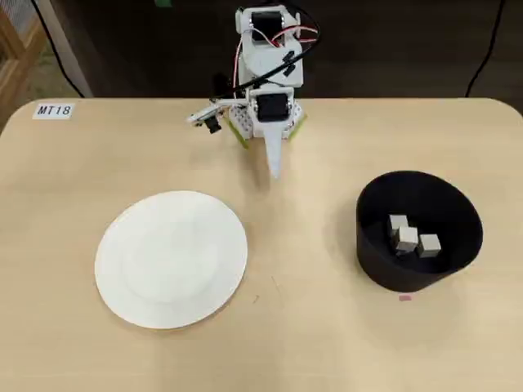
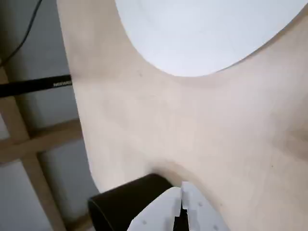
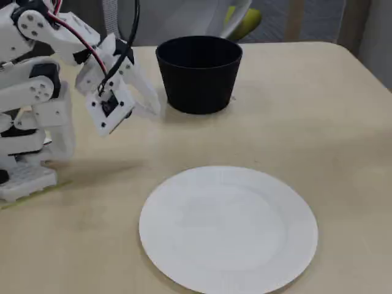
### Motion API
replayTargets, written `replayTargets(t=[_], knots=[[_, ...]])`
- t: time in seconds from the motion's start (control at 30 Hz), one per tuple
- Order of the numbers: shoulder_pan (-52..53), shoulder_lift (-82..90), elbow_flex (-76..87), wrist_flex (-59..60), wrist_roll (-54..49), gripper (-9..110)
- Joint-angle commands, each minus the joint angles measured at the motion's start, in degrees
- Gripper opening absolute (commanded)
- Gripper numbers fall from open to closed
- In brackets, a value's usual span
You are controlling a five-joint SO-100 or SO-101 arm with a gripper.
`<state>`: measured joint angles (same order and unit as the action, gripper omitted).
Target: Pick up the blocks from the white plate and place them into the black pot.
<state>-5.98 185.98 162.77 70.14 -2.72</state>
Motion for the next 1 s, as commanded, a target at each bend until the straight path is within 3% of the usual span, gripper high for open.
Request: replayTargets(t=[0.0,0.97], knots=[[-0.44,0.35,1.76,-1.93,0.35,-2],[-1.05,0.35,6.77,-4.57,1.14,-2]])
